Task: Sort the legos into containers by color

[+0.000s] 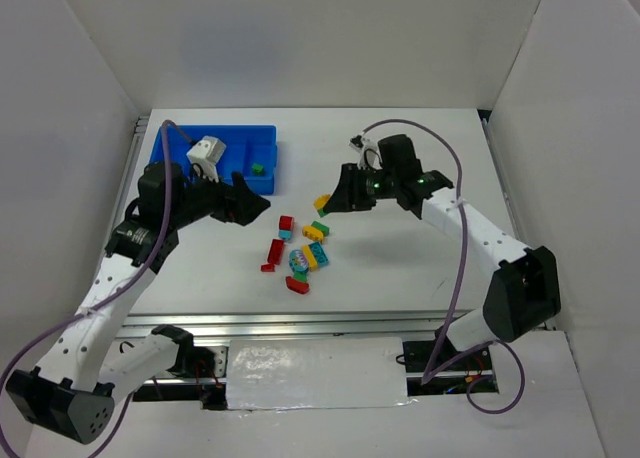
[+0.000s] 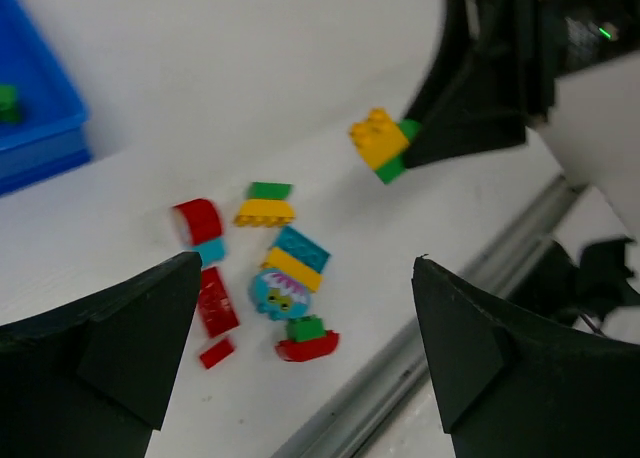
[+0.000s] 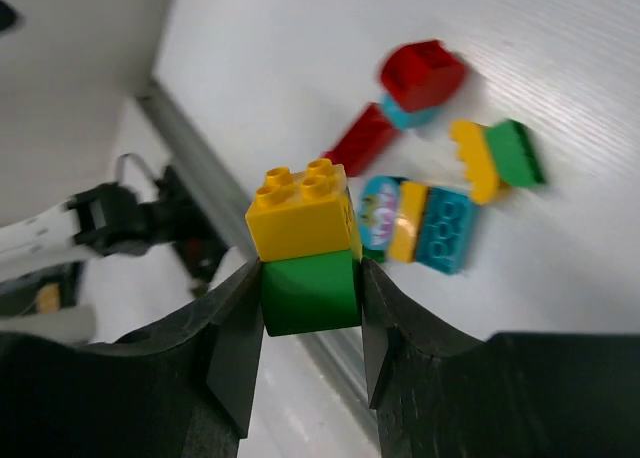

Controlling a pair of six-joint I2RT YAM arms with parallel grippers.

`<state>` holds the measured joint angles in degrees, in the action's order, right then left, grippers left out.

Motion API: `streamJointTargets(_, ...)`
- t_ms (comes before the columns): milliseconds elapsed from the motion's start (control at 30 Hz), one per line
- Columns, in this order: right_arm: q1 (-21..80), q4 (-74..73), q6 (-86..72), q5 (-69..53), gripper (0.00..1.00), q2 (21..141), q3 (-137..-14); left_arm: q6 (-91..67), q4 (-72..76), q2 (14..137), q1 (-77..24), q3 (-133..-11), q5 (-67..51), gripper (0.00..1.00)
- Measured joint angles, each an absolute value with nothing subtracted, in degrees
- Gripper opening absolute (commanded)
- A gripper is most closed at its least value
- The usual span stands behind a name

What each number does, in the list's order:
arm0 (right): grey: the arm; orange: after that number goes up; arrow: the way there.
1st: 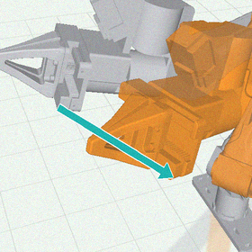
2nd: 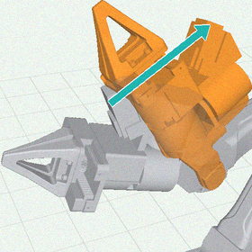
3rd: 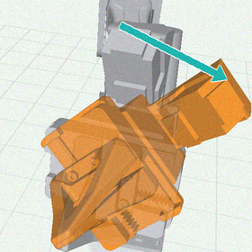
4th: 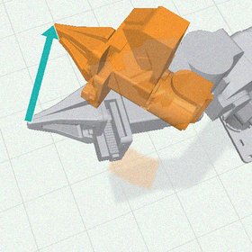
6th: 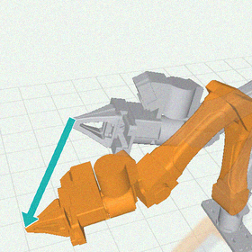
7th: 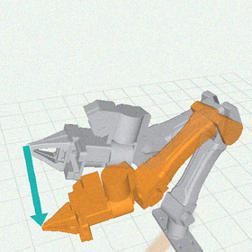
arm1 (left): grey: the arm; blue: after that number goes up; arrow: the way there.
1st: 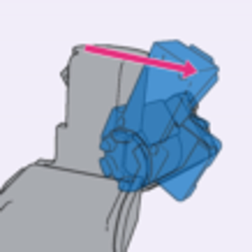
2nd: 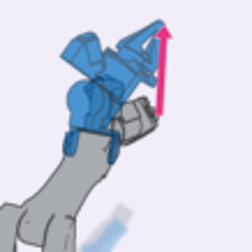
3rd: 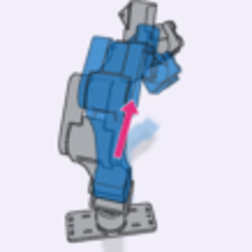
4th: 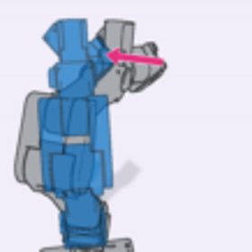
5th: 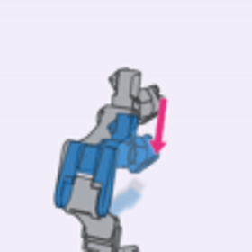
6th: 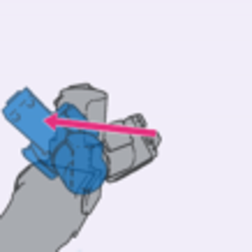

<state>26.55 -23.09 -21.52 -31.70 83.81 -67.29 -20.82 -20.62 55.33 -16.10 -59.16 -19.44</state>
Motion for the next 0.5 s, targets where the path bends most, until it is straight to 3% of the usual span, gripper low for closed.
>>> streamJointTargets(233, 24.8, -15.1, -25.9, -56.7, 0.0, 79.8, -66.4, -20.0, -11.8, 50.0, -16.3, -56.6, -40.4, 0.99)
streamJointTargets(500, 29.7, -5.8, -32.3, -65.6, 0.0, 78.8, -65.8, -22.7, -6.8, 53.0, -16.3, -56.5, -47.4, 0.9)
